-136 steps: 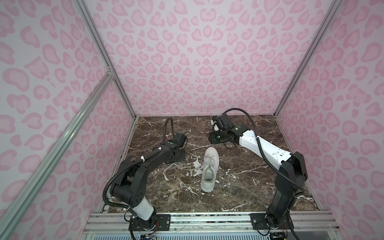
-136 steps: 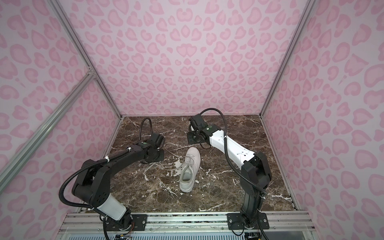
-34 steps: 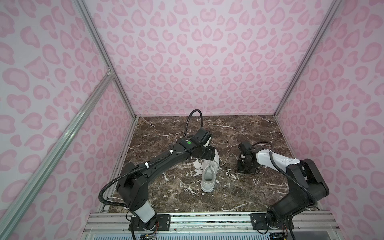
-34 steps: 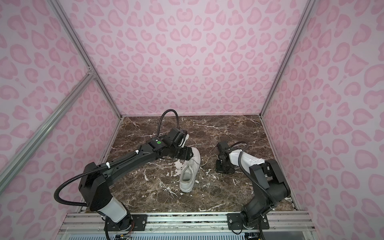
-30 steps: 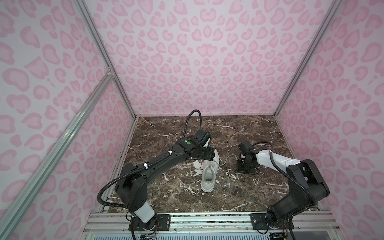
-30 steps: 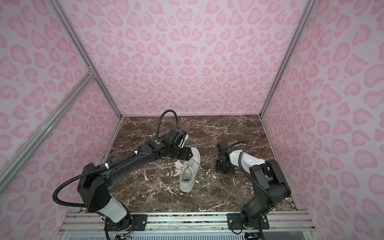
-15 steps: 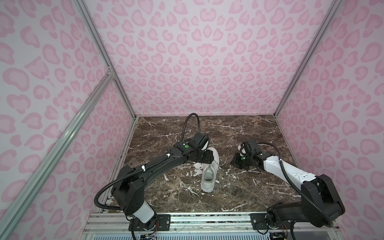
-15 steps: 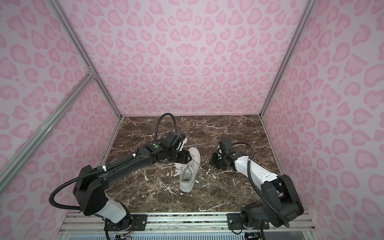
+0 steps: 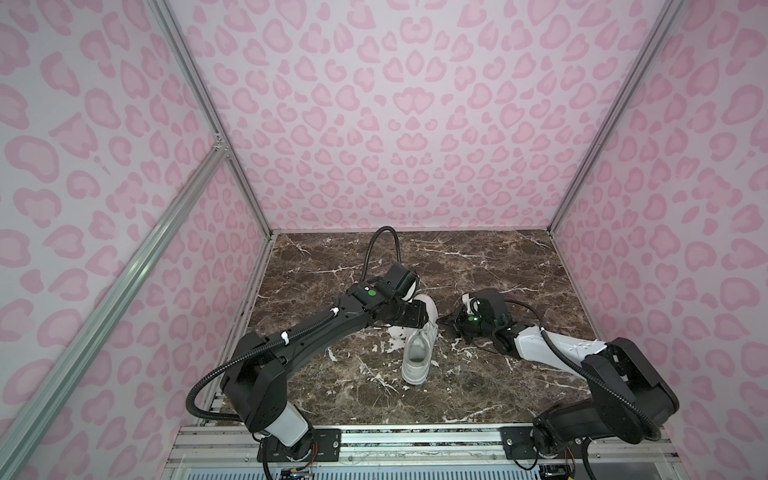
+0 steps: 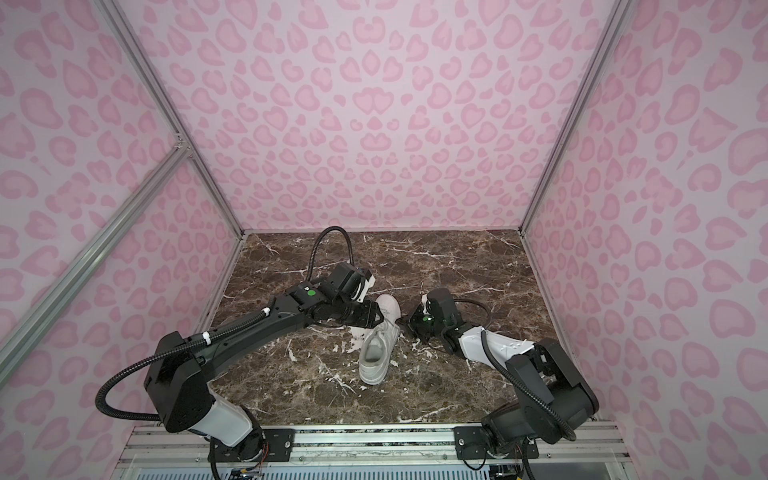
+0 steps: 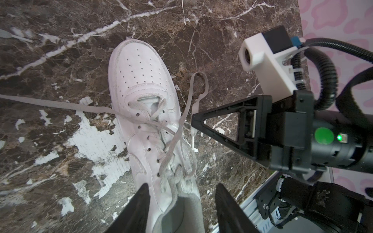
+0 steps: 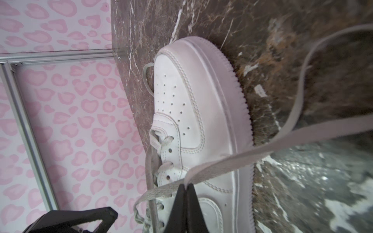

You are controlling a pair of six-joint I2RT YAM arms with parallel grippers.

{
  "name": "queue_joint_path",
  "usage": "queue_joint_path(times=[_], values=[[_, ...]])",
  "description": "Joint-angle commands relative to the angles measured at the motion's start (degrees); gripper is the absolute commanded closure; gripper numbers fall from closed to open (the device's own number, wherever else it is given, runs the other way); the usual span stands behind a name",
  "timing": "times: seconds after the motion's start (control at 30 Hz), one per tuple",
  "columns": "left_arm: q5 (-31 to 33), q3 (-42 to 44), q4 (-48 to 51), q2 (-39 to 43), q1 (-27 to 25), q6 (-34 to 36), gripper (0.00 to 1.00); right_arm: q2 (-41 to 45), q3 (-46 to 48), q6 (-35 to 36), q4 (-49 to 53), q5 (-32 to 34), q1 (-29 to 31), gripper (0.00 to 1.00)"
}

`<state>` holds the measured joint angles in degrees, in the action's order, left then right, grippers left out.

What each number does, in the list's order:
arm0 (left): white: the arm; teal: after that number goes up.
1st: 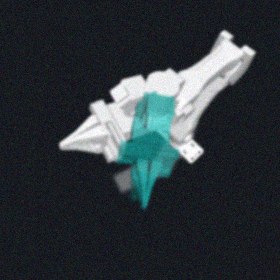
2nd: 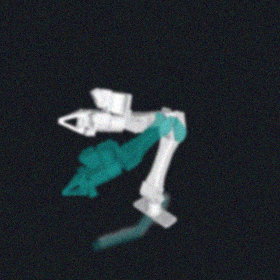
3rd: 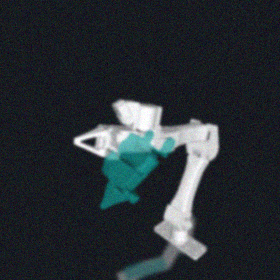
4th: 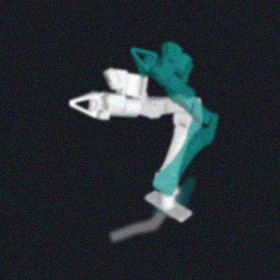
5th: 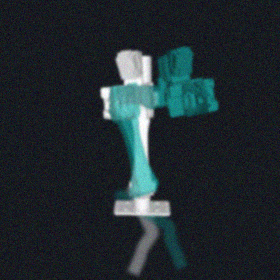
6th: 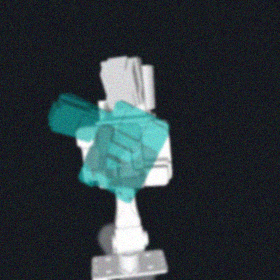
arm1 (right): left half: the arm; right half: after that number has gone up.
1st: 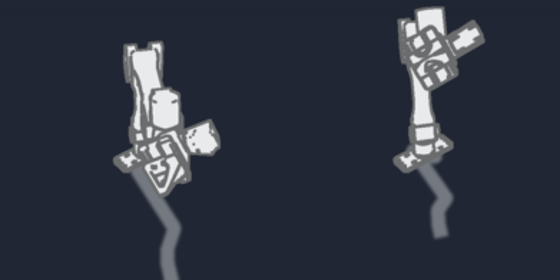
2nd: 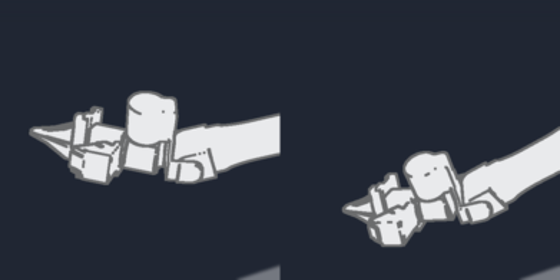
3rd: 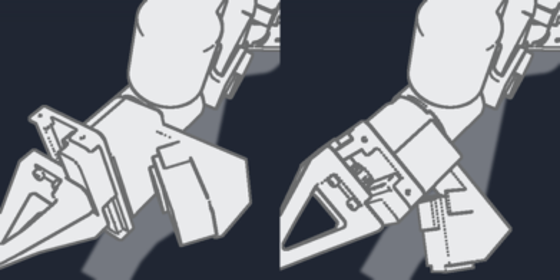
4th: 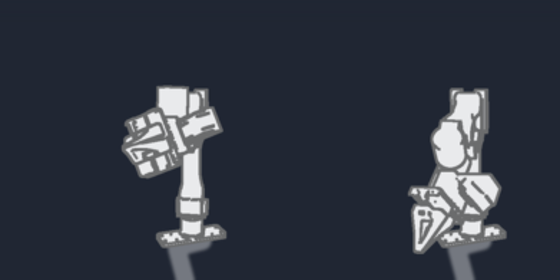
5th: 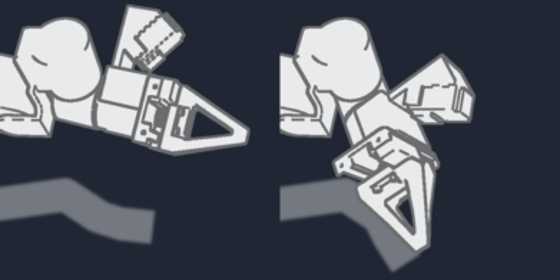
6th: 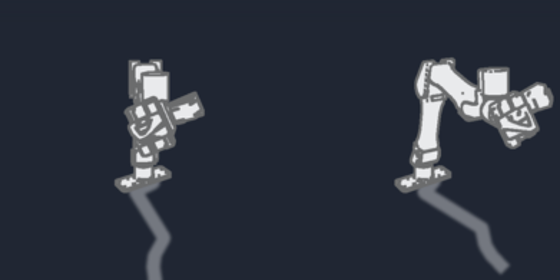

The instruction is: Tie the shoes

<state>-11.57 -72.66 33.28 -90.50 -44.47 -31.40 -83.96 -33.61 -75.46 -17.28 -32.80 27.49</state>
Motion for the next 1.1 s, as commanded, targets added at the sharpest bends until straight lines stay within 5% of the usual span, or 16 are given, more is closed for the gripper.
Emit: queue_joint_path(times=[0.0,0.53,1.07], values=[[-0.88,0.37,0.38,0.81,0.01,0.04,0.46,-1.37,1.43,-6.79,-11.31,0.32,0.59,0.97],[-1.18,2.17,-0.14,1.2,0.04,-0.06,0.49,-5.82,4.74,-15.95,-27.7,-1.48,1.52,0.97],[-1.52,3.73,-1.12,1.98,0.02,-0.29,0.51,-4.61,8.61,-18.73,-31.63,-0.29,2.82,0.96]])
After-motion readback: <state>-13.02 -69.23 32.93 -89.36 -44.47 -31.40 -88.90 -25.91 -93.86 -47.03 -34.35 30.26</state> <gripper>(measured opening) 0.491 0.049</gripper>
